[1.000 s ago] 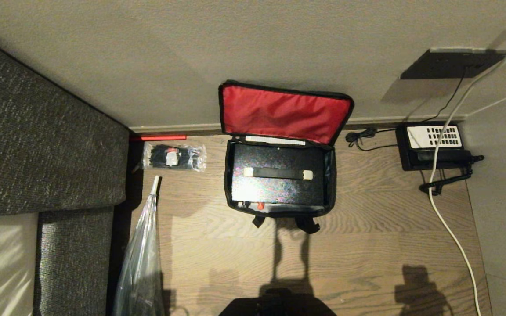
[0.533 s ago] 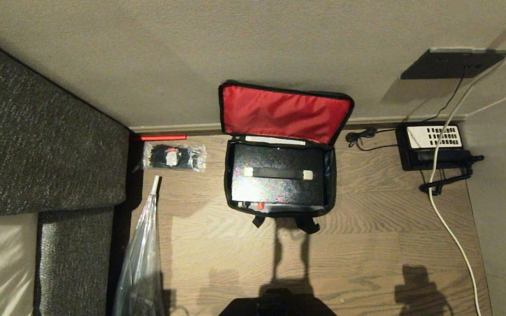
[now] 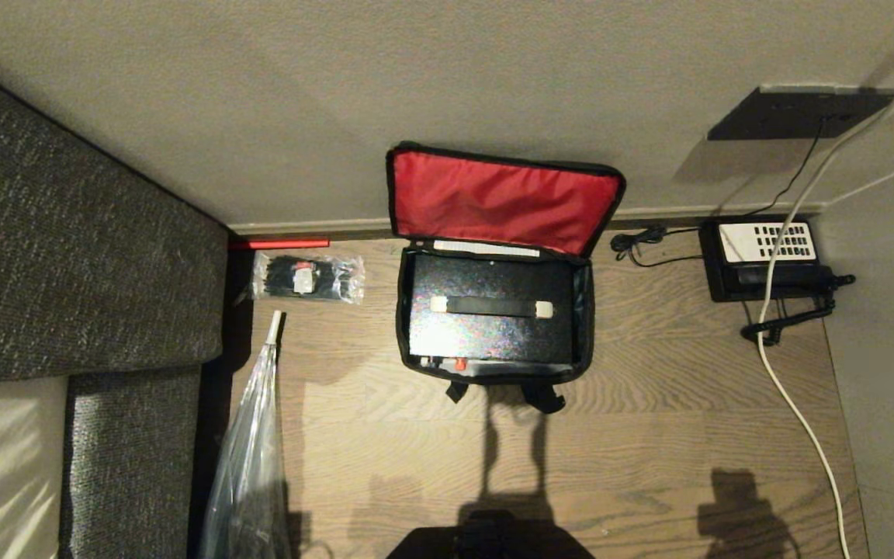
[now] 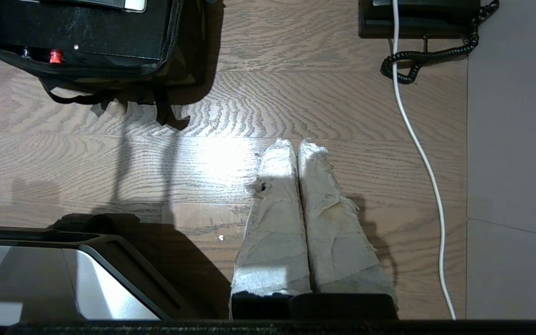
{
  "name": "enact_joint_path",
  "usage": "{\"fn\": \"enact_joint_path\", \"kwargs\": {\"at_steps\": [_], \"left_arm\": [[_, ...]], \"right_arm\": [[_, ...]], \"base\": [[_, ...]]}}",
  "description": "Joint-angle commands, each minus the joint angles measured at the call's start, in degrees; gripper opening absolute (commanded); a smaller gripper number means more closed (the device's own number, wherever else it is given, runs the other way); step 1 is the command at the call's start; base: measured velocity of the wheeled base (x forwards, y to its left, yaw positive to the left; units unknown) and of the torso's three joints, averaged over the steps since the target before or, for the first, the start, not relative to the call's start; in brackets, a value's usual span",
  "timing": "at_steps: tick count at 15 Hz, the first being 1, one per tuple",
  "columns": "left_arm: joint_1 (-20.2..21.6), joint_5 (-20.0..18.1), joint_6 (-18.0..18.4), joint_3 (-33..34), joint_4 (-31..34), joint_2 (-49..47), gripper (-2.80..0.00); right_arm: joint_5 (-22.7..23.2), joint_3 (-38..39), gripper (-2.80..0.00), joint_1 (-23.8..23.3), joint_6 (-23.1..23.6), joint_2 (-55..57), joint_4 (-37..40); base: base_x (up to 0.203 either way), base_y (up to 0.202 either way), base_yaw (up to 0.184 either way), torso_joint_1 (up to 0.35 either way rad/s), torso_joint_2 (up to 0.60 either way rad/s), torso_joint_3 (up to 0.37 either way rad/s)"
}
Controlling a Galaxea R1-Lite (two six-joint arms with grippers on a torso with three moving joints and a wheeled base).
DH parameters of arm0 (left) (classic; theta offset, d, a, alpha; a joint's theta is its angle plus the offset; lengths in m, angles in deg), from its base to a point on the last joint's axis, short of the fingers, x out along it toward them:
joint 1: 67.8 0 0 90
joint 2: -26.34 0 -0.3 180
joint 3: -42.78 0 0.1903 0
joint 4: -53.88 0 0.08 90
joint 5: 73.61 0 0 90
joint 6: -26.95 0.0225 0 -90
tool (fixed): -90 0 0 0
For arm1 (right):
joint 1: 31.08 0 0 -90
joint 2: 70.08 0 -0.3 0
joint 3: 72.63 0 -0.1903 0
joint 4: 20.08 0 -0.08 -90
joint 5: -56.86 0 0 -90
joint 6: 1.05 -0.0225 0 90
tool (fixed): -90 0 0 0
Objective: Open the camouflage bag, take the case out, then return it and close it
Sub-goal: Grip the handle
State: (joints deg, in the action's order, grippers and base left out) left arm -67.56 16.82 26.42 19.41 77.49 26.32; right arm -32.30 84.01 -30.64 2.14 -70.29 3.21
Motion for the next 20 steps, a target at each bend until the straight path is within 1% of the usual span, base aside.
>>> {"fn": "enact_joint_path", "kwargs": {"at_steps": [1,6,15,19,20], "left_arm": [[0.02,0.01,0.17,0.18,0.02,0.11,-2.8],[0.02,0.01,-0.27,0.18,0.02,0.11,-2.8],[0.02,0.01,-0.27,0.18,0.02,0.11,-2.8],[0.02,-0.08,0.17,0.09,0.28,0.02,-2.8],[0.02,-0.17,0.52,0.09,0.28,0.02,-2.8]], "right_arm": [[0.04,0.0,-2.8,0.0,-0.03,-0.14,-0.01],[0.04,0.0,-2.8,0.09,-0.03,-0.14,-0.01],[0.04,0.0,-2.8,0.0,0.06,-0.14,-0.01],[0.04,0.0,-2.8,0.09,0.06,-0.14,-0.01],[0.28,0.12,-2.8,0.07,0.97,-0.14,0.03]], "base": [[0.0,0.0,0.0,0.0,0.0,0.0],[0.0,0.0,0.0,0.001,0.0,0.007],[0.0,0.0,0.0,0.001,0.0,0.176],[0.0,0.0,0.0,-0.001,0.0,0.03],[0.0,0.0,0.0,0.0,0.0,0.0]]}}
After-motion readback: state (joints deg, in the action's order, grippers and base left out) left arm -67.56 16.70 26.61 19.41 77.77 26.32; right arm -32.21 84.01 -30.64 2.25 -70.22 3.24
